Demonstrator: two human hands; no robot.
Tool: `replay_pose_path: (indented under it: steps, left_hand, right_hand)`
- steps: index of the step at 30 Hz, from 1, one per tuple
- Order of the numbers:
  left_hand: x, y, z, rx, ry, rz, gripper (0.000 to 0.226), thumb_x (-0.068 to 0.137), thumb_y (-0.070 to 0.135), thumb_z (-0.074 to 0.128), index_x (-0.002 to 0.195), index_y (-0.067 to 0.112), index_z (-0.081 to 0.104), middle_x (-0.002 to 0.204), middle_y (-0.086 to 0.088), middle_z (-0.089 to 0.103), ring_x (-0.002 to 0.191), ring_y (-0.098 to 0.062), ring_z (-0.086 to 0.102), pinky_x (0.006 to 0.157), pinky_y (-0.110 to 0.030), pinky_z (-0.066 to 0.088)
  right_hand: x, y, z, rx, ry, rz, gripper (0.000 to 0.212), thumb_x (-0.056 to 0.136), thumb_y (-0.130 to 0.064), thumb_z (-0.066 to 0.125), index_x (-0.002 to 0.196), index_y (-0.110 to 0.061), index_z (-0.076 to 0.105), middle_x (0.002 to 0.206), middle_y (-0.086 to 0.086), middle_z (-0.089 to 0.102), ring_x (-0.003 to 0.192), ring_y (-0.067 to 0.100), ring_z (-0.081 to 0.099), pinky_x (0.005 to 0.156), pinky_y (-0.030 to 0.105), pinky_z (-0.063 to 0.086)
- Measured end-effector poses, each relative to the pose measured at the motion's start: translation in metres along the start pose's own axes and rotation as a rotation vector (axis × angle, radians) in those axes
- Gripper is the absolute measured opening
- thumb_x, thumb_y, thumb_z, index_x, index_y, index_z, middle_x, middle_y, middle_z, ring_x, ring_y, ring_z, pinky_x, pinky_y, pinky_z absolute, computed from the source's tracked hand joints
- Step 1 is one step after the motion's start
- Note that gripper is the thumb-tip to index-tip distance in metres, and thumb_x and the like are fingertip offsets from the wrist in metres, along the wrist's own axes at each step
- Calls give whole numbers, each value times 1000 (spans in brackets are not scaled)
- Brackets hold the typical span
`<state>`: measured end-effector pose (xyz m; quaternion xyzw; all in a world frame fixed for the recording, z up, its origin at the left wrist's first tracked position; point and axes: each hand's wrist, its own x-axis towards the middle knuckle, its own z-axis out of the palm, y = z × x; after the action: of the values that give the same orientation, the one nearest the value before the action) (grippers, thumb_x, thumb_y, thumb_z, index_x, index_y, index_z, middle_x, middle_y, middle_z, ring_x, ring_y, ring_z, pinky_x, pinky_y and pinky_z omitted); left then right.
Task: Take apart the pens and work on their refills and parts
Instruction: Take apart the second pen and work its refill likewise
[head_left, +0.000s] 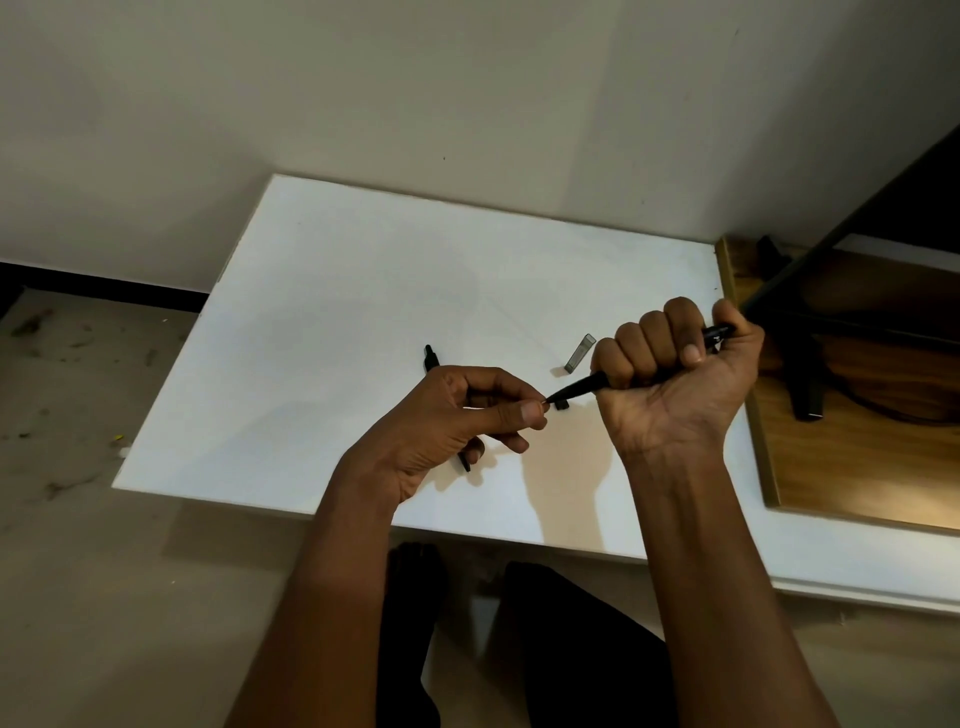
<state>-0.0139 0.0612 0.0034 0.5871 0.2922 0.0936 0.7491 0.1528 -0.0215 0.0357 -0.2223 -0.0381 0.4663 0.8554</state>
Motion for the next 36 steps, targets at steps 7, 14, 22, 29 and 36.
replay_pose_path:
  steps: [7,14,22,29,36]
  left_hand:
    - [1,2,1,4,0,-13,5,87,29,74,88,27,79,97,-2,79,78,-12,74,53,-23,42]
    - [2,2,1,22,19,-31,11,78,36,73,82,27,78,93,-1,80,75,-11,74,50,-21,42]
    - [3,0,2,30,23,-33,8,82,27,70,78,27,77,90,-1,79,73,-10,74,48,-18,42]
    - [1,2,2,17,27,-36,8,79,31,72,79,27,78,90,-2,79,74,-12,74,49,-20,42]
    - [3,2,3,28,31,-24,8,81,27,71,77,27,77,89,-2,79,73,-11,74,48,-19,42]
  right_hand:
    - [1,1,-1,-6,14,19,55,92,-43,35,43,-17,36,44,-6,14,39,10,10,39,21,16]
    - [0,3,-1,0,36,27,59,96,-45,30,44,-18,35,45,-6,13,40,11,10,39,22,16]
    - [1,3,-3,6,43,28,59,97,-44,30,44,-18,35,45,-6,14,40,10,10,39,21,17]
    - [1,4,-3,13,55,30,58,96,-46,33,45,-18,34,45,-6,14,40,10,11,38,22,18]
    - [2,4,-4,11,37,34,58,96,-42,30,44,-18,35,45,-6,14,40,11,10,39,21,17]
